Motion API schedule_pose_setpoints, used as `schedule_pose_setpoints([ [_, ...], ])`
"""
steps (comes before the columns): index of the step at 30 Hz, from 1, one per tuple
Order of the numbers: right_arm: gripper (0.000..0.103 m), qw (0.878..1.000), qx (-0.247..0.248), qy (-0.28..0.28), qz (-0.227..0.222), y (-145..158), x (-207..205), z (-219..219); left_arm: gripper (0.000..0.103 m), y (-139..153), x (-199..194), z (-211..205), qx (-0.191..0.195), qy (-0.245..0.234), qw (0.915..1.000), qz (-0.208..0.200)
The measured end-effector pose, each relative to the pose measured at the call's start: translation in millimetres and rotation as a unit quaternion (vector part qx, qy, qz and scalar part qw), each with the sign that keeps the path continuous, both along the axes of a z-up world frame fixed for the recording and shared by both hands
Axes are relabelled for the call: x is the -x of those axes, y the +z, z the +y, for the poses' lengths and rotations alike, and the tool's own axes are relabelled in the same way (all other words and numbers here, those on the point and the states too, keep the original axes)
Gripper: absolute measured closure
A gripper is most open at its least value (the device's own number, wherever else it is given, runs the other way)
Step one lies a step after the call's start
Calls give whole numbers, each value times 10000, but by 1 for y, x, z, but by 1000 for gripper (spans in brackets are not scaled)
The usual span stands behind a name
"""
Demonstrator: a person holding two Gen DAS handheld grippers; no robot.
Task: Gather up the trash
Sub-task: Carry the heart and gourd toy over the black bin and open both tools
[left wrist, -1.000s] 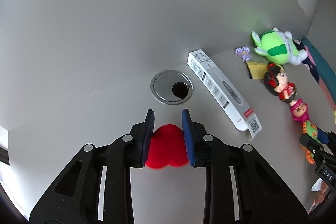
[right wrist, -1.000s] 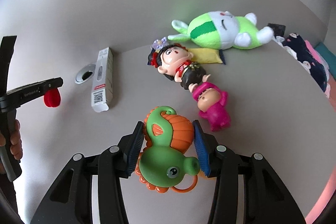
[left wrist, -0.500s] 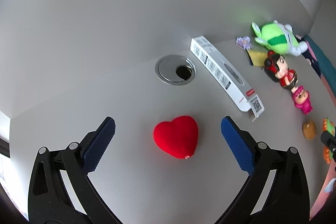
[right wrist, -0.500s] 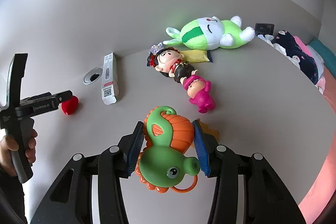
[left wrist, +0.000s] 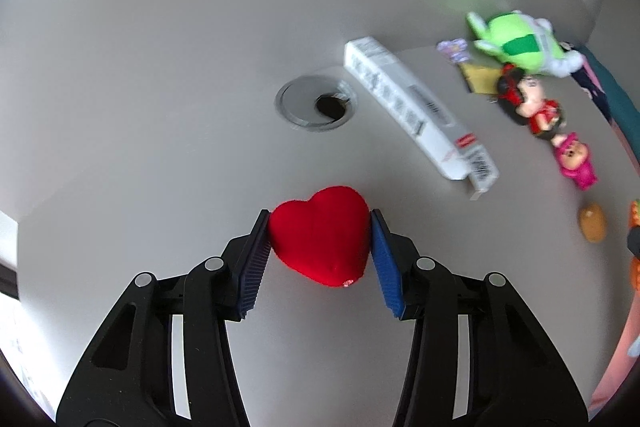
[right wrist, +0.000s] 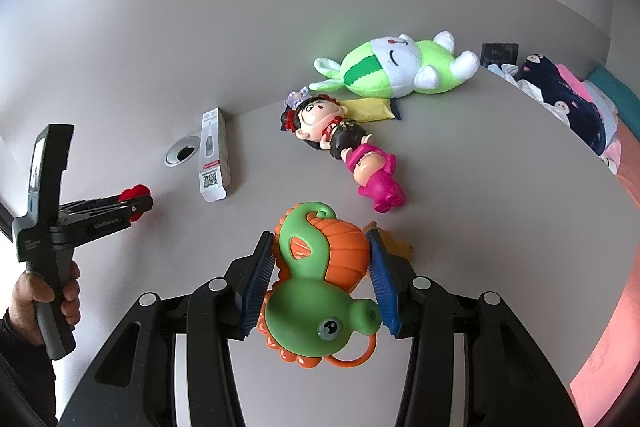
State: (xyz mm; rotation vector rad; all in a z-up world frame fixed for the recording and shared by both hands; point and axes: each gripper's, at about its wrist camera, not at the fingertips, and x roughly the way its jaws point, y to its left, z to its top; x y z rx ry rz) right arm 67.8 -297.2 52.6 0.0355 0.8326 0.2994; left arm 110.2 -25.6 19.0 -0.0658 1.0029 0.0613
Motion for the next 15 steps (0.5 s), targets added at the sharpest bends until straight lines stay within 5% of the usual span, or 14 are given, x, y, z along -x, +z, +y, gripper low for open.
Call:
schedule_pose_setpoints([
  [15,55,9977,-200,-550,-346,28,55,-85,55,49,47,-131,-37,-1140,9922,-497],
])
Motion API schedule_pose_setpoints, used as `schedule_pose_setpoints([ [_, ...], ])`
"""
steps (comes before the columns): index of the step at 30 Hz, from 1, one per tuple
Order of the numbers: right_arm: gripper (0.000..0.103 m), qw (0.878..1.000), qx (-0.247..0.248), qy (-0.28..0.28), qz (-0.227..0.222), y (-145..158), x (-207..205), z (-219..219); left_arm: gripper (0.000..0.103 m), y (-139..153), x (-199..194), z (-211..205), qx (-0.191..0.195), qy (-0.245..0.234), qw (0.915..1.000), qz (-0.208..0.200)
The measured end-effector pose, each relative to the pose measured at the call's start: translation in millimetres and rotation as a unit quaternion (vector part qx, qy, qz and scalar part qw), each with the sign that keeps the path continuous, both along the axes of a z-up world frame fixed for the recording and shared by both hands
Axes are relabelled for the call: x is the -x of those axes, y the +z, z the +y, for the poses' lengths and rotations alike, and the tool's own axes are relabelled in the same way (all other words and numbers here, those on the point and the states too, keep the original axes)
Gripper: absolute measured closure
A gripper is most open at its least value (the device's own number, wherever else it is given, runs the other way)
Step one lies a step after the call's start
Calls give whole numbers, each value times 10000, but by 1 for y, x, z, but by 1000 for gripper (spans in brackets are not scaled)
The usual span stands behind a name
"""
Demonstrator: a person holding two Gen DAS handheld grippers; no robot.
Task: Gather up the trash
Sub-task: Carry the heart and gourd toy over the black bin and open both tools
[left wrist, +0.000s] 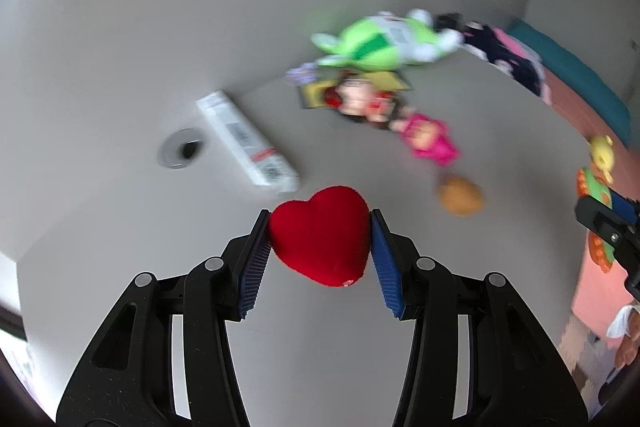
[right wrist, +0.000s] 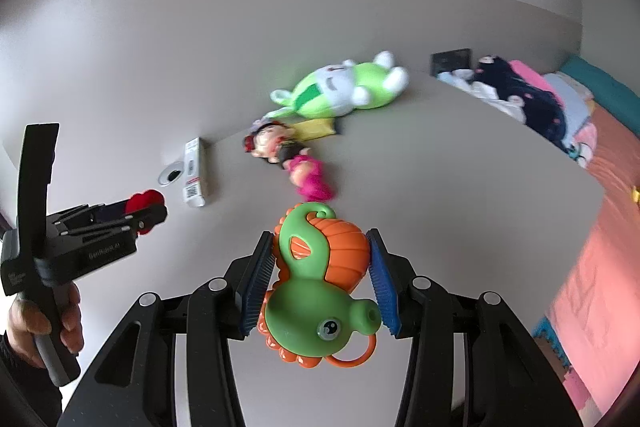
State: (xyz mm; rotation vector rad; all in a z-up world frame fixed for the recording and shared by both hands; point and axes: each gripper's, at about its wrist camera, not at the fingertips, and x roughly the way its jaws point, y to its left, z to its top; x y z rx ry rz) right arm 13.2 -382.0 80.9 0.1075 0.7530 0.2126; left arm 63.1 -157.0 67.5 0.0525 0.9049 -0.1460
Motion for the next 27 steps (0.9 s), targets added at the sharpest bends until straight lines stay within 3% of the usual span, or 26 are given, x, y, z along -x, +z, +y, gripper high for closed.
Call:
schedule_pose_setpoints([
  [12,55,9952,-131,-963,-85,3,65,-118,55,0,35,-147,-29,-1240,9923,-36],
  [19,55,9857,-247,-1668,45,-12,109,-194,55,-10,74,-239,-94,-2082,9780,28],
  [27,55,9705,-381,-2350,373,-46,143,-258,55,-35,109,-313,-192,-2800,9595,239],
])
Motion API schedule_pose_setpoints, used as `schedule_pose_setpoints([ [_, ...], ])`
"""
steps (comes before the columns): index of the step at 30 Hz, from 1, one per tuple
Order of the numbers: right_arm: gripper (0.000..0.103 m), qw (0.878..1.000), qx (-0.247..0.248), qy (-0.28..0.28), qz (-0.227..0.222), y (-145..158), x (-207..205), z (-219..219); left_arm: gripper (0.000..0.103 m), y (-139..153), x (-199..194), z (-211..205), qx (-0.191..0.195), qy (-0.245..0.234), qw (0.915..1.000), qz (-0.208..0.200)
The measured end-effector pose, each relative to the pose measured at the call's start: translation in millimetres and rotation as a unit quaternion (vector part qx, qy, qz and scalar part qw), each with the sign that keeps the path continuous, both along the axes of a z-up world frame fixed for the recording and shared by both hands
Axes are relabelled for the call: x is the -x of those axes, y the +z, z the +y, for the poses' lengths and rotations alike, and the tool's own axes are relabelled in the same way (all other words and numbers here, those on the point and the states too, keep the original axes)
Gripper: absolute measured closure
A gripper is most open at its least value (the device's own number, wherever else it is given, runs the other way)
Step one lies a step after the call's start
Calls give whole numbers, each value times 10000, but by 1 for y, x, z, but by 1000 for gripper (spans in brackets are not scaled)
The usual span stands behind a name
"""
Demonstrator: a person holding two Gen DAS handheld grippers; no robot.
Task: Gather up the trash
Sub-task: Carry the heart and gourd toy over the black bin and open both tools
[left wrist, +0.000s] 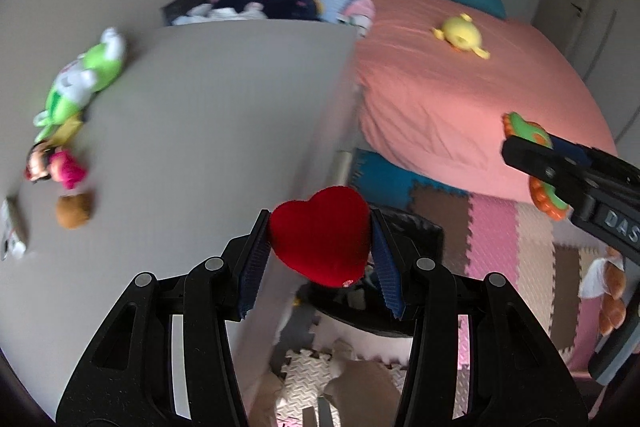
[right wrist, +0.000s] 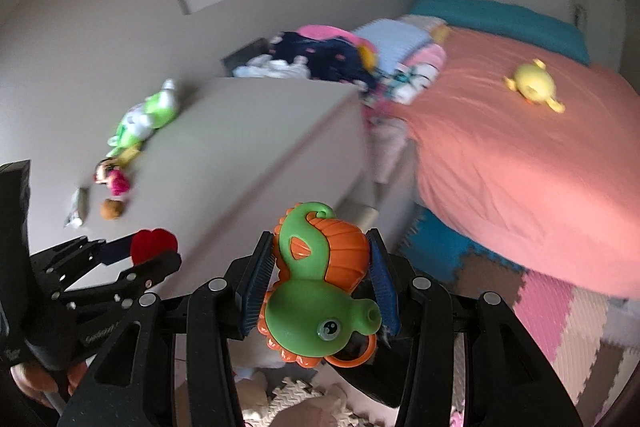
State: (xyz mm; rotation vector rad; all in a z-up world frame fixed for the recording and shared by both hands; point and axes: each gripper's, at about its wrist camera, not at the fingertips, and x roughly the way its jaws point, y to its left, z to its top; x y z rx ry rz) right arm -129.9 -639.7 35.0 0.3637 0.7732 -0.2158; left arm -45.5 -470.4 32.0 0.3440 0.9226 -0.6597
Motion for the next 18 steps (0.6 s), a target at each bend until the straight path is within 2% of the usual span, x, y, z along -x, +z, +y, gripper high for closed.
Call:
schedule_pose_setpoints([
  [3,55,9997,-87,-191,155,-14,4,-14,52,-13,11,-19,-82,-261,9996,85],
  [4,50,9990,-125,-348,236,-19,3,-18,27,-19,14,-25,-110,-372,9991,168],
  [5,39,9979,-184,-546,304,-25,3,-23,8,-23,15,-28,-128,-399,9990,181],
  [6,6,9971,-250,-661,290,-28,6,-27,6,-25,18,-29,-128,-370,9992,86],
  [7,3,9961,-323,-798,203,-31,8,-32,6,-27,20,-29,-166,-332,9993,-86],
  [11,3,9930,-302,-1105,274,-38,11,-42,6,-34,18,-27,-337,-298,9989,-143],
  [18,3,9935,-270,-1064,286,-40,9,-36,6,-30,5,-8,-179,-143,9997,-54],
])
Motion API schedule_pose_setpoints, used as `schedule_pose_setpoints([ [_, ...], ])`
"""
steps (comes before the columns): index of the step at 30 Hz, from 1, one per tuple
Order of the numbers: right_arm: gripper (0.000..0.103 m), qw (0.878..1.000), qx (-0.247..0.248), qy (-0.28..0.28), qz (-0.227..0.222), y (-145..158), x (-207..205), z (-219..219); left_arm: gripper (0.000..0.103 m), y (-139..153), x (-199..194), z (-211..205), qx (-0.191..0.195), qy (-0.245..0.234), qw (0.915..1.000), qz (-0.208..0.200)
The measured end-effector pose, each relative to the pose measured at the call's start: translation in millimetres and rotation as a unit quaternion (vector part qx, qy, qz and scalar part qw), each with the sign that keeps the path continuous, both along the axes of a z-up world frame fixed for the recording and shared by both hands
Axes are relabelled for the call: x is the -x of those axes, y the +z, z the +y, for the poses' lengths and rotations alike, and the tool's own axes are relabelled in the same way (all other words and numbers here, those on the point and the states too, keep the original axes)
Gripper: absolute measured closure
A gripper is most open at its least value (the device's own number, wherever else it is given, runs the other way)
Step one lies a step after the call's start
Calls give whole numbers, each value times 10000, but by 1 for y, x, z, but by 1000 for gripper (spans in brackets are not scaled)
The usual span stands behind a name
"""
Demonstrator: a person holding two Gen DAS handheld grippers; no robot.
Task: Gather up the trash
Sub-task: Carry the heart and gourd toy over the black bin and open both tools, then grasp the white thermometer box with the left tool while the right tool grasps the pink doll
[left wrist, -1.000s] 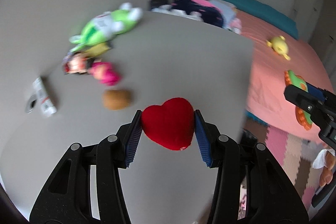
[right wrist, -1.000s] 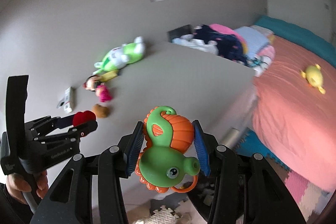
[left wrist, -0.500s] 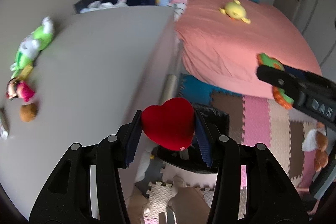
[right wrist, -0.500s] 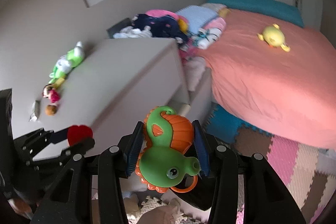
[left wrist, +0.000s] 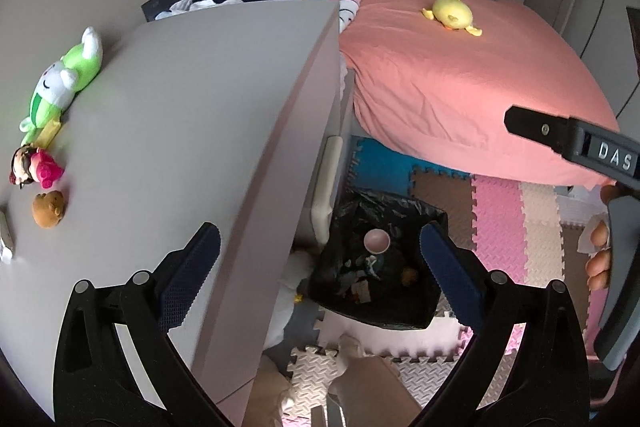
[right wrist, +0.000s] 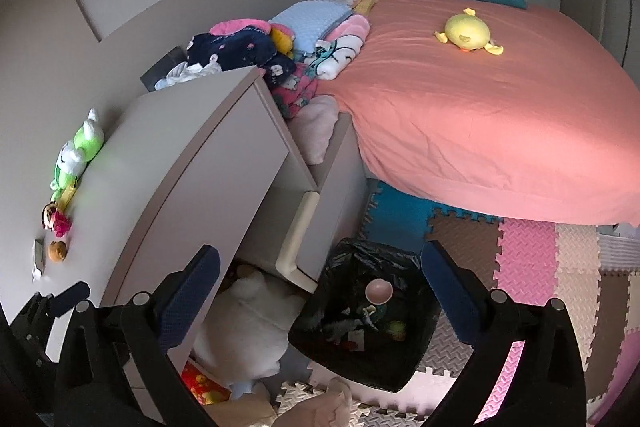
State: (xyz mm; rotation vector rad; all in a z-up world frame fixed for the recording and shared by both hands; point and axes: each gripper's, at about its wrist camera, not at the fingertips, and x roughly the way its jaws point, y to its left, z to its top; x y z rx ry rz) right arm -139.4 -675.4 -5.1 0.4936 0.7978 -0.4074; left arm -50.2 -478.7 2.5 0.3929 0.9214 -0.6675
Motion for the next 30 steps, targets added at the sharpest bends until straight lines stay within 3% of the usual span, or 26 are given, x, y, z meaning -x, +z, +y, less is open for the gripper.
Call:
schedule_pose_setpoints([
  [10,3,9990,81,436,-28,11,-34,44,6,14,-22,46,201,291,9994,-31],
  [20,3,9894,-125,1420,-273,30,-99,129,6,31,-66,129,316,1022,9942,-141],
  [30,3,9717,91,2340,-304,50,-161,217,6,40,-120,235,394,2134,9759,-230],
])
